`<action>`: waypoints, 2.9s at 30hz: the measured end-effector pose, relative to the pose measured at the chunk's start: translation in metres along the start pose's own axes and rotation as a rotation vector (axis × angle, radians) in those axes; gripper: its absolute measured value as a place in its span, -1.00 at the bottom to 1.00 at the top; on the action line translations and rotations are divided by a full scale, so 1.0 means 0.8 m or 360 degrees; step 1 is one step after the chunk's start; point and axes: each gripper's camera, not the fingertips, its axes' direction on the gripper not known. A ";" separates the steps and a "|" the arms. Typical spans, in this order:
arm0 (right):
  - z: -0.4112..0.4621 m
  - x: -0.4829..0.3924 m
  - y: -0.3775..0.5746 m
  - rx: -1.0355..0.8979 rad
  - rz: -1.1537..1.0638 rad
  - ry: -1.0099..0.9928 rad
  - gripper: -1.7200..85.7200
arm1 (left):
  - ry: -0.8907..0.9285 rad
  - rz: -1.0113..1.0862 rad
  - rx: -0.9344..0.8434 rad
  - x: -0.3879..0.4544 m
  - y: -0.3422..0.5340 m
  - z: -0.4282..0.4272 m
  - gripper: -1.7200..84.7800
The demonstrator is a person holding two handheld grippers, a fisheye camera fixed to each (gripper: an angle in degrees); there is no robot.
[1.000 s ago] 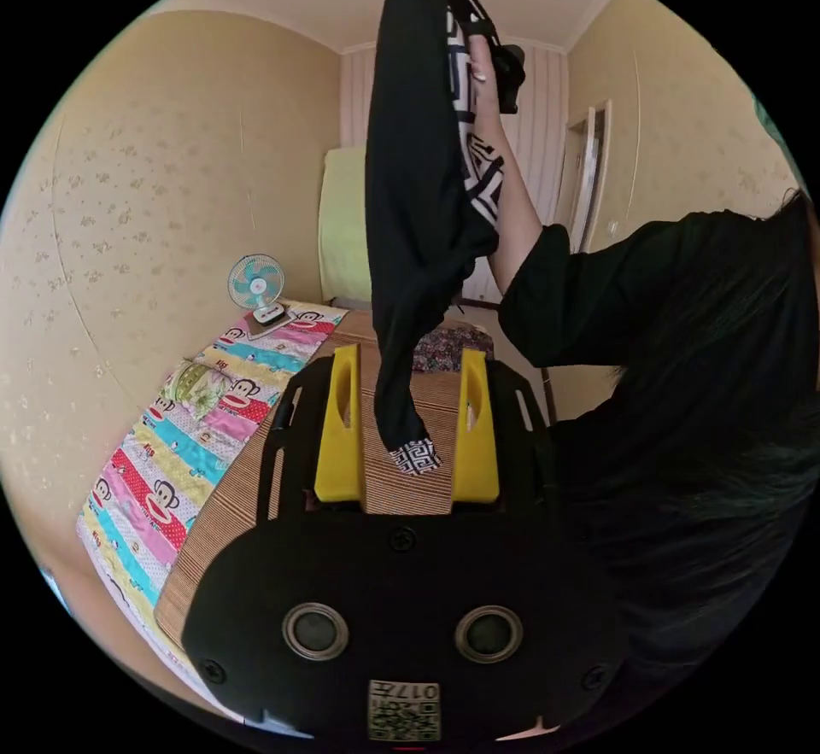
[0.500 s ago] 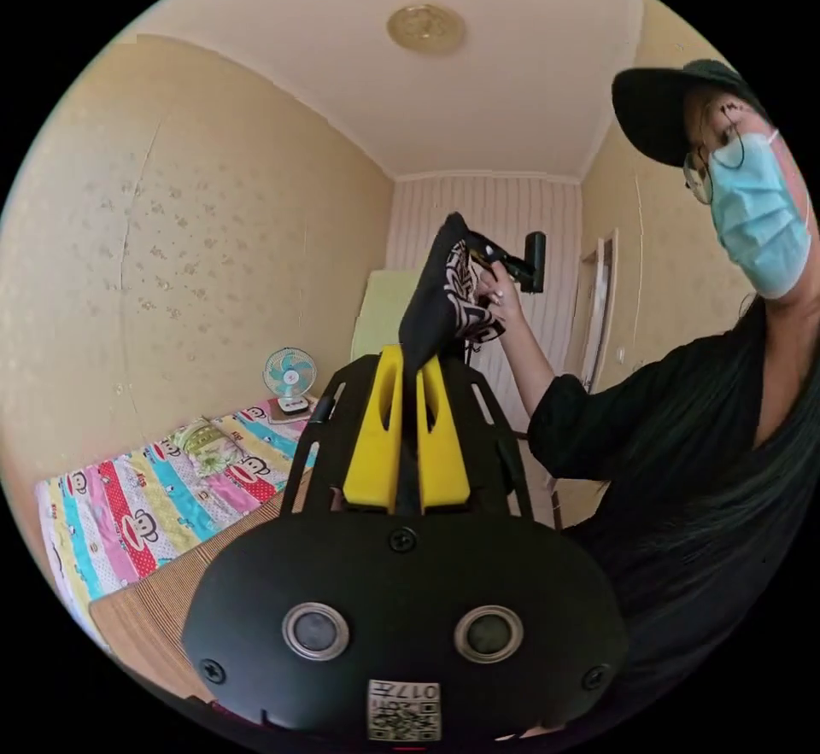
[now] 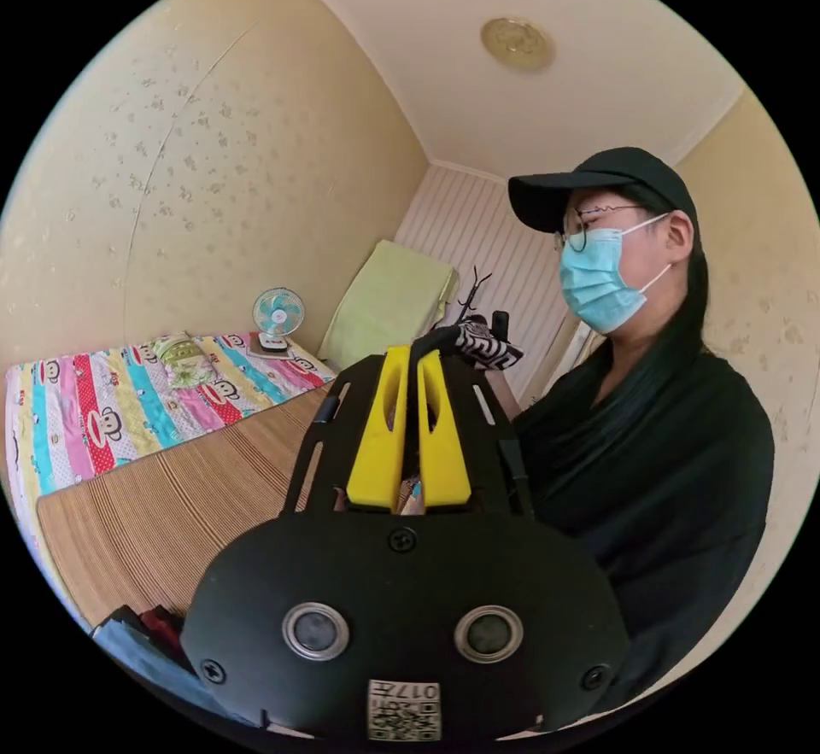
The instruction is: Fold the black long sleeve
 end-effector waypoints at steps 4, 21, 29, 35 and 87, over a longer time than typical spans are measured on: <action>0.089 0.174 -0.017 -0.0561 0.0134 0.0088 -0.89 | -0.0192 -0.0270 -0.0352 -0.137 -0.032 0.063 -0.97; 0.371 0.669 0.423 -0.1567 0.1107 0.1078 -0.70 | -0.1188 -0.1442 -0.0913 -0.593 0.259 0.272 -0.70; 0.216 0.663 0.570 -0.2011 0.1250 0.1098 -0.86 | -0.1025 -0.1443 -0.1237 -0.541 0.339 0.233 -0.86; 0.067 0.784 0.507 -0.1724 0.1324 0.1877 -0.80 | -0.1716 -0.1450 -0.1215 -0.592 0.259 0.098 -0.81; 0.120 0.893 0.655 -0.0860 0.0972 0.0895 -0.89 | -0.1092 -0.1187 -0.0287 -0.784 0.235 0.062 -0.78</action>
